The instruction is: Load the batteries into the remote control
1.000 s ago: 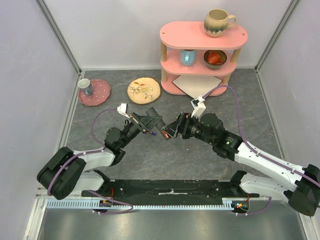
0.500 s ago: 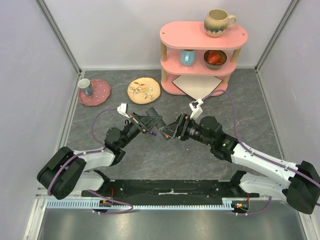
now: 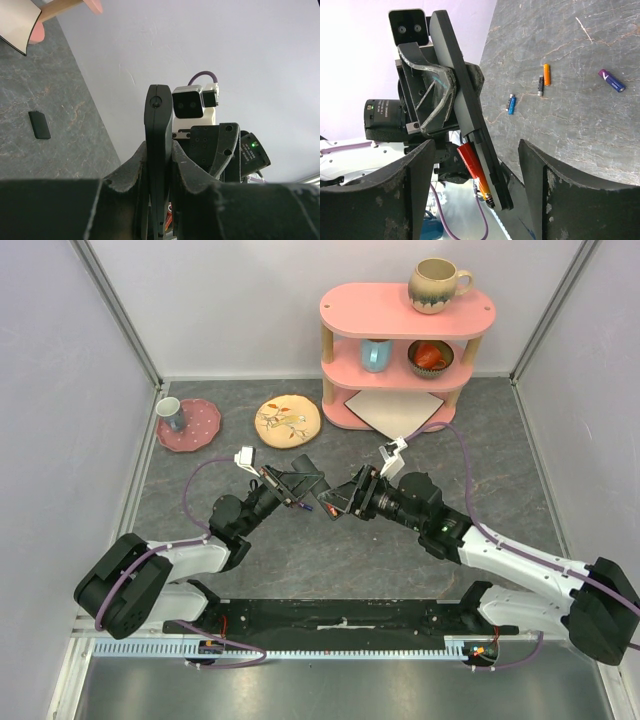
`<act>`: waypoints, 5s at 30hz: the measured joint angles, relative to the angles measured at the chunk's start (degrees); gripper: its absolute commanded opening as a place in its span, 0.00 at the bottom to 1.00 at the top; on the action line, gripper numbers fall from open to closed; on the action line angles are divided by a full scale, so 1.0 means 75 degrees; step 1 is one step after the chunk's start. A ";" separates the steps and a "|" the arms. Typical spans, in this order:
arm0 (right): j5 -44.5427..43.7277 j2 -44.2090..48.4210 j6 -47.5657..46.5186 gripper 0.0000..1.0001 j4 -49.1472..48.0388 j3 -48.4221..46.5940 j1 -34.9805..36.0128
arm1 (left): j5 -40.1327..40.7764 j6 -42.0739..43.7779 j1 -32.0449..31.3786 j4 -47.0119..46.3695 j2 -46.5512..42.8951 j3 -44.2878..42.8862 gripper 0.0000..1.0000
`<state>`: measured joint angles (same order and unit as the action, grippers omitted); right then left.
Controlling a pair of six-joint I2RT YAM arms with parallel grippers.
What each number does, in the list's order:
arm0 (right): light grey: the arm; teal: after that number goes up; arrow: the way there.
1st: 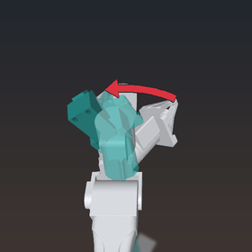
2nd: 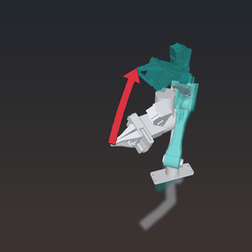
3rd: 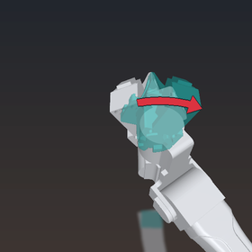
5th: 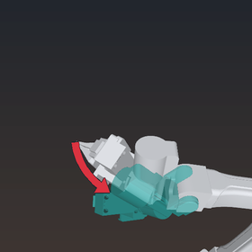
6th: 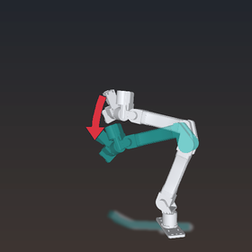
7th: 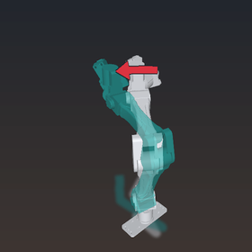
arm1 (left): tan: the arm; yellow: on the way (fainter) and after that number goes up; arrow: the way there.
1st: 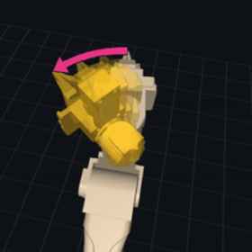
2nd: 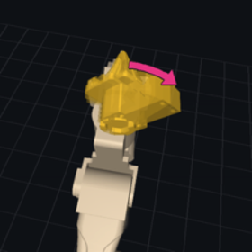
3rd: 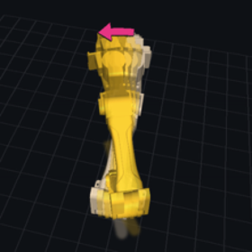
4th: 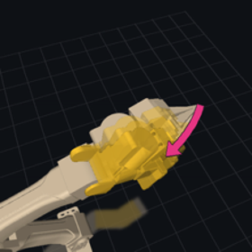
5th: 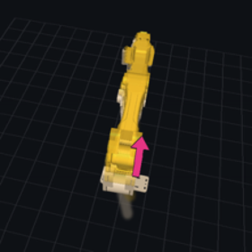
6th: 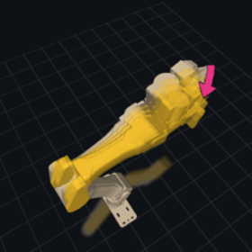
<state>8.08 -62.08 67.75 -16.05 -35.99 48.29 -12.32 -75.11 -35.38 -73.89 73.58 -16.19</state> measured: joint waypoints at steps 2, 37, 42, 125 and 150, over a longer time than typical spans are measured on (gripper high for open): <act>0.0000 -0.0044 0.0023 0.72 -0.0009 0.0000 -0.0015 | 0.0000 0.0000 0.0000 0.0000 0.0000 0.0000 0.02; -0.0020 -0.0090 0.0262 0.57 -0.0460 0.0382 -0.0070 | 0.0000 0.0000 -0.0003 0.0015 0.0000 0.0000 0.02; 0.0009 -0.0090 0.0289 0.55 -0.0490 0.0391 -0.0070 | 0.0000 0.0003 -0.0003 0.0015 0.0000 0.0000 0.02; -0.3430 -0.0988 -0.4494 0.74 0.3963 -0.1282 -0.0119 | -0.1594 0.0291 0.0842 0.3433 -0.4336 0.1364 0.02; -0.4301 -0.6012 -0.5773 0.77 0.3923 -0.4109 -0.1110 | -0.1612 0.0676 0.0857 0.5817 -0.5569 0.1606 0.02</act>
<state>-24.18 -107.18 24.45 13.37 -66.81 39.97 -24.40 -70.04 -28.95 -30.26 31.81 -4.14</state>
